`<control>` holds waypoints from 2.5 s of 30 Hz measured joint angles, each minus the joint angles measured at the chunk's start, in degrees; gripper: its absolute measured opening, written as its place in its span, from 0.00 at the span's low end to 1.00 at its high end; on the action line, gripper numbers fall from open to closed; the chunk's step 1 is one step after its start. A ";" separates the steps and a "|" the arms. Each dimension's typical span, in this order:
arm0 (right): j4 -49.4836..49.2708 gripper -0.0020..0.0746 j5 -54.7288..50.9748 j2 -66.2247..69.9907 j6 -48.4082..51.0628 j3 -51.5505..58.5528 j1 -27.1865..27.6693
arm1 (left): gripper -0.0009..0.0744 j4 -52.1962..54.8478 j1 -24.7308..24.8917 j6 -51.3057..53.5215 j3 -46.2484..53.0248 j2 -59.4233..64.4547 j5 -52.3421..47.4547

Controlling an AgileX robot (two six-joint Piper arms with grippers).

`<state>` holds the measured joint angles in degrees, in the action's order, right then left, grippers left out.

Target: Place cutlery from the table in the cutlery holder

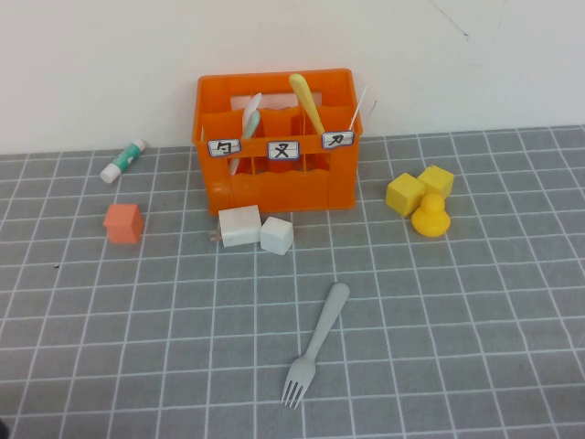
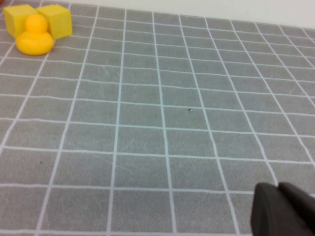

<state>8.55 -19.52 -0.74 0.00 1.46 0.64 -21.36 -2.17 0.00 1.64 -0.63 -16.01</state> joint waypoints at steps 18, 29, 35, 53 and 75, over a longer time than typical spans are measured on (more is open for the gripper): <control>0.00 0.02 -0.08 0.00 0.00 0.00 0.00 | 0.01 -40.16 0.00 -3.56 0.00 0.00 20.03; 0.00 0.02 -0.08 0.00 0.00 0.00 0.00 | 0.01 -19.78 0.00 9.26 -16.34 8.08 -9.56; 0.00 0.02 -0.08 0.00 0.00 0.00 0.00 | 0.01 -2.50 2.28 13.75 -34.17 25.10 -31.48; 0.00 0.02 -0.08 0.00 0.00 0.00 0.00 | 0.01 13.88 21.73 21.56 -56.74 66.50 -38.61; 0.00 0.02 -0.08 0.00 0.00 0.00 0.00 | 0.43 19.34 39.66 10.57 -83.46 103.78 -42.02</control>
<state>8.55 -19.60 -0.74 0.00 1.46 0.64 -2.02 37.49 10.57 -81.82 103.15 -58.03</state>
